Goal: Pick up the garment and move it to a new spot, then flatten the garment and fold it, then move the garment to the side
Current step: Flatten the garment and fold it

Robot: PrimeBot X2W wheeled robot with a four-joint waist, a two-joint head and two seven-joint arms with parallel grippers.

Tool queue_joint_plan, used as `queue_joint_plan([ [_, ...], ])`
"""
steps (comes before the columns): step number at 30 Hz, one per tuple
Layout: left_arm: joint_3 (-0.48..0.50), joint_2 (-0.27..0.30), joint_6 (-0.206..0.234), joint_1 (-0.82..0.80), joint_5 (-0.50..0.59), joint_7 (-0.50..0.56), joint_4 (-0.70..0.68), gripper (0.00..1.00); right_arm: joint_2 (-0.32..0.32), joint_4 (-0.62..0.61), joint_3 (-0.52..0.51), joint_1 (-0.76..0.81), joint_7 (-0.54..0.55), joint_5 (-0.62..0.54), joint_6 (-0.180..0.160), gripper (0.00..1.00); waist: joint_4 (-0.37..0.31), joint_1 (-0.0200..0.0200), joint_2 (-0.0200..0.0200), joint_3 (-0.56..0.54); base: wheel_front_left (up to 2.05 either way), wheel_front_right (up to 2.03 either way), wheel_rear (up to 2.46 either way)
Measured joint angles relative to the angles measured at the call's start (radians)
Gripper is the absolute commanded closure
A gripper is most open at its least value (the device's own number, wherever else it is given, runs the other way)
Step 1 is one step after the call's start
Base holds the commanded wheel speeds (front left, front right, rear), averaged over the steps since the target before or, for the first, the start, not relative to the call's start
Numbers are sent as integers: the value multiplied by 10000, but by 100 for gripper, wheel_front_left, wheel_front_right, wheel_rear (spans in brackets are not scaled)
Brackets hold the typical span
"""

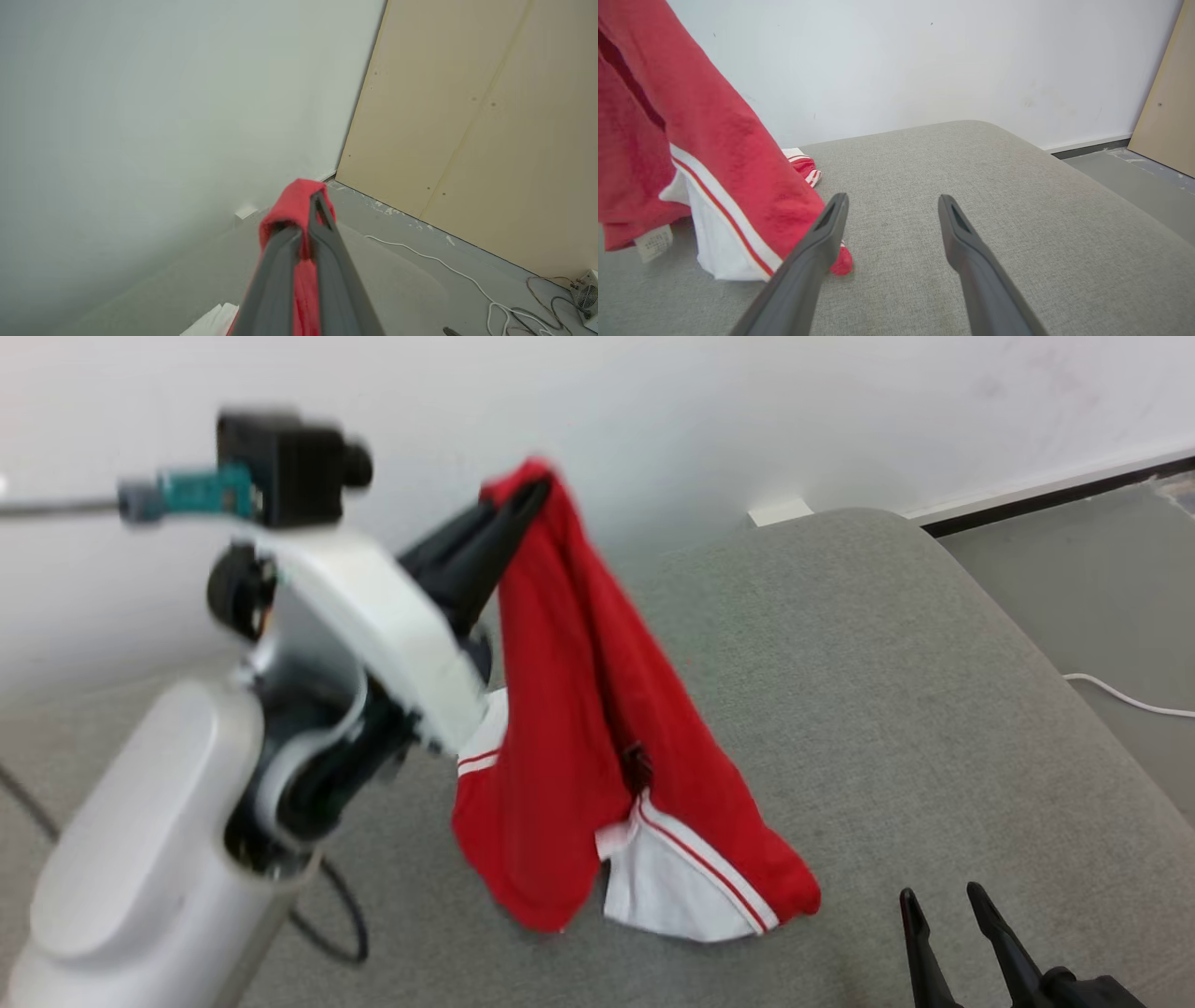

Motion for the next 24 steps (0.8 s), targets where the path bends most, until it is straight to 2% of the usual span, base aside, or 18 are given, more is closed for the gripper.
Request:
queue_joint_plan([
  [3, 84, 431, 209, 1639, -150, -180, -328, 100, 0, 19, -96, 141, -2, -29, 0, 0, 153, 0, 0, -53, 0, 0, 0],
  [7, 453, 1057, 698, 4236, -456, -802, -665, 100, 0, 23, -217, 204, 0, -192, 0, 0, 466, 0, 0, -110, 0, 0, 0],
  [10, 708, 1463, 995, 6142, -464, -1509, -523, 100, 0, 19, -217, 208, 0, -359, 0, 0, 753, 0, 0, -109, 0, 0, 0],
  [12, 692, 1762, 1012, 7199, -328, -1958, -215, 100, 2, 13, -196, 202, -2, -382, 0, 0, 945, 0, -1, -88, 0, 0, 0],
  [13, 752, 1707, 1087, 7672, -370, -2211, -38, 100, 0, 19, -173, 195, 0, -418, 0, 0, 1040, 0, -1, -74, 0, 0, 0],
  [17, 571, 1099, 934, 9248, -798, -2947, 849, 100, 4, 69, -77, 155, 0, -533, 0, 0, 1386, 0, 0, -23, 0, 0, 0],
  [22, 435, 546, 648, 9671, -826, -3868, 2194, 100, 2, 115, -52, 143, -2, -627, 0, 0, 1715, 0, 0, 70, 0, 0, 0],
  [23, 462, 441, 610, 9634, -809, -4073, 2454, 68, 0, 136, -27, 144, 0, -656, 0, 0, 1782, 0, 0, 73, 0, 0, 0],
  [24, 483, 384, 566, 9600, -754, -4272, 2660, 20, 0, 151, -10, 144, 0, -708, 0, 0, 1834, 0, 0, 71, 0, 0, 0],
])
